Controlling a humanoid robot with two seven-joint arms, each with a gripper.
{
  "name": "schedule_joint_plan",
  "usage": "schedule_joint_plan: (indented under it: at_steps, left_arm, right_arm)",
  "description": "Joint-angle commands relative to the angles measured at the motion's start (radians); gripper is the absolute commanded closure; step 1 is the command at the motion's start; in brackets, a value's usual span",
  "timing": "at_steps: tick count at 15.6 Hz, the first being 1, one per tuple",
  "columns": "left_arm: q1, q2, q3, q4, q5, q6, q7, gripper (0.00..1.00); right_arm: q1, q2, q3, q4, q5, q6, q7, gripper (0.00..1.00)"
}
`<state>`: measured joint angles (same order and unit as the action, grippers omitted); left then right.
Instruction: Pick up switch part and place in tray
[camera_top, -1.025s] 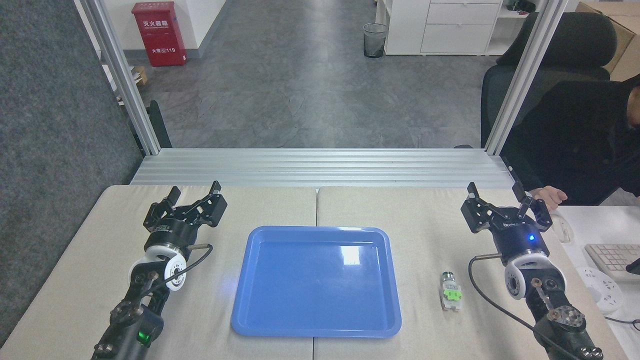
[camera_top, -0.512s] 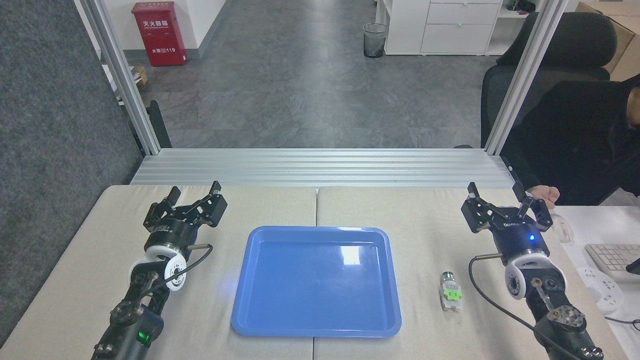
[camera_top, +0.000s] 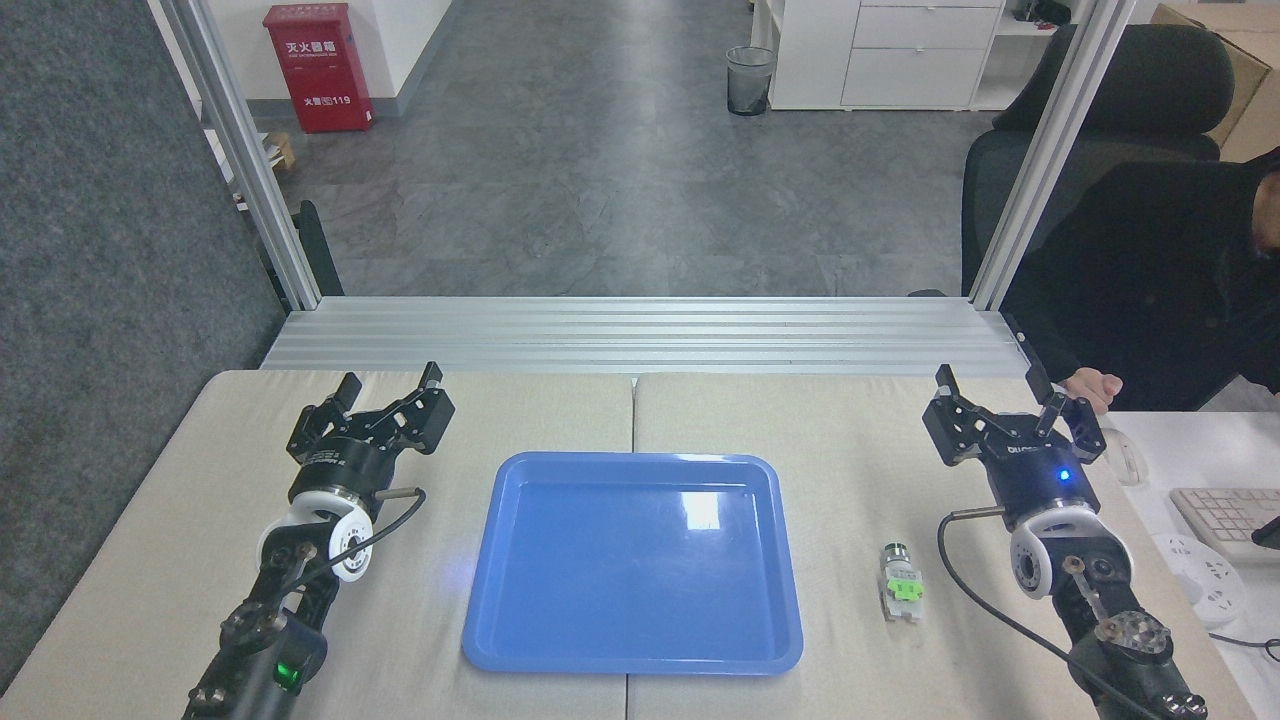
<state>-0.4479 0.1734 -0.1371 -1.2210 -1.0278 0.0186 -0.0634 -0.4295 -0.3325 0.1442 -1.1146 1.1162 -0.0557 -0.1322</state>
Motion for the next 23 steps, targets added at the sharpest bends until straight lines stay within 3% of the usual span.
schedule_joint_plan:
  at_steps: [1,23]
  left_arm:
    - [0.0,0.0,0.001,0.0,0.0,0.0,0.001,0.0]
    - [0.0,0.0,-0.001,0.0,0.0,0.0,0.001,0.0]
  right_arm:
    - [0.0,-0.002,0.0,0.001,0.001,0.0,0.0,0.02]
    - [0.002,0.004,0.0,-0.001,-0.001,0.0,0.0,0.02]
